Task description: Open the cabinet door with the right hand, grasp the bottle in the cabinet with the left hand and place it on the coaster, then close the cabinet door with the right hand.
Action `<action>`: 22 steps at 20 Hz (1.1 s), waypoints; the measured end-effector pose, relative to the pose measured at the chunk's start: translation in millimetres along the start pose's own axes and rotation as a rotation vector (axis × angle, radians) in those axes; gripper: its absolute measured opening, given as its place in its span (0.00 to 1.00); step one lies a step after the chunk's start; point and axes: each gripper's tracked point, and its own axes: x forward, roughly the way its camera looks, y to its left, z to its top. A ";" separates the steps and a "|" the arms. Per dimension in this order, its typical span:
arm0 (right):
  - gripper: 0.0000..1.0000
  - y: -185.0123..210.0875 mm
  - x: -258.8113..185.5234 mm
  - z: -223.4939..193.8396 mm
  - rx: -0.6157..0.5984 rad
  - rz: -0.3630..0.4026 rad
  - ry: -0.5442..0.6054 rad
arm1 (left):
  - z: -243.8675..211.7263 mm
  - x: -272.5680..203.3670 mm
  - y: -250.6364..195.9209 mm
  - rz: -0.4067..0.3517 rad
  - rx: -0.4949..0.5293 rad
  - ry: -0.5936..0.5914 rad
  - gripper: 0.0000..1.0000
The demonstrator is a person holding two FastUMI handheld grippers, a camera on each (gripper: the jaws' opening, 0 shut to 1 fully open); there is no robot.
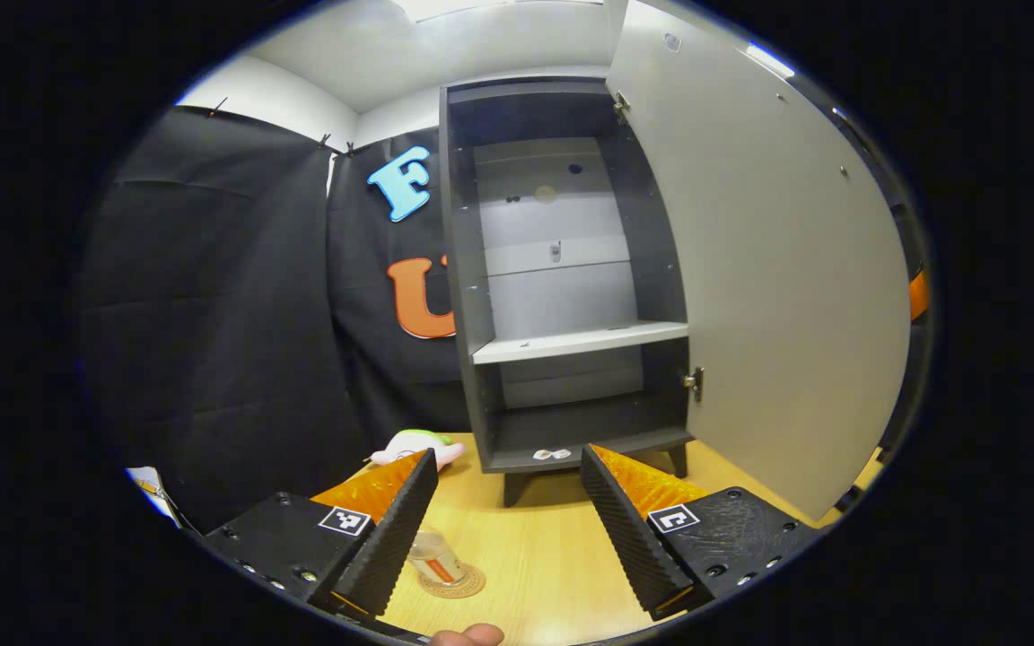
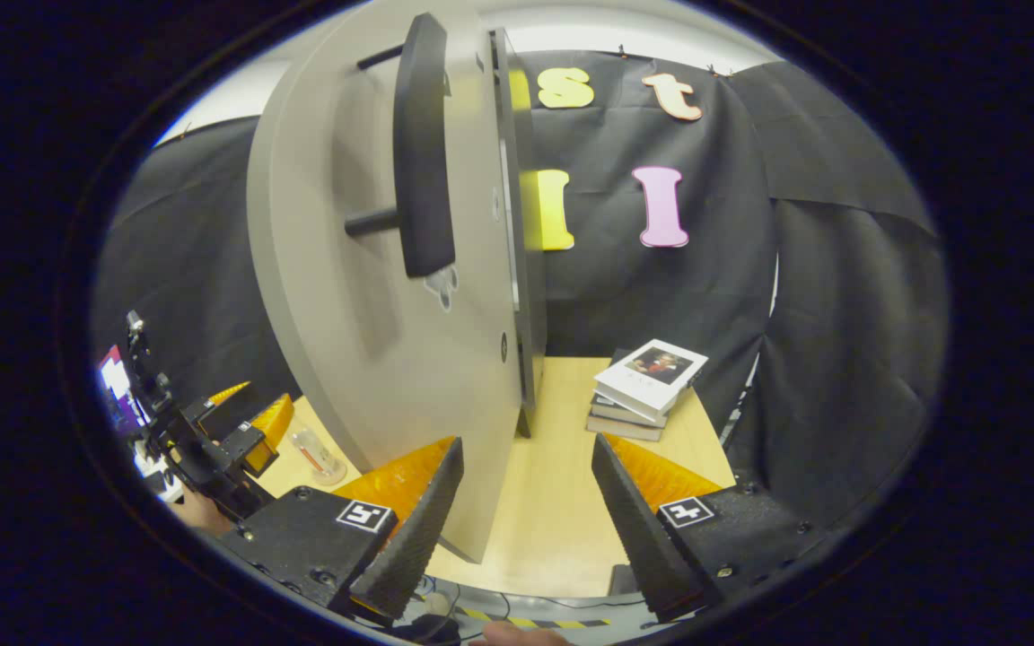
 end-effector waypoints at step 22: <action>0.94 113.4 1.0 76.6 -0.246 0.128 -0.185 | 108.4 -0.4 56.5 -0.057 -0.042 -0.088 0.96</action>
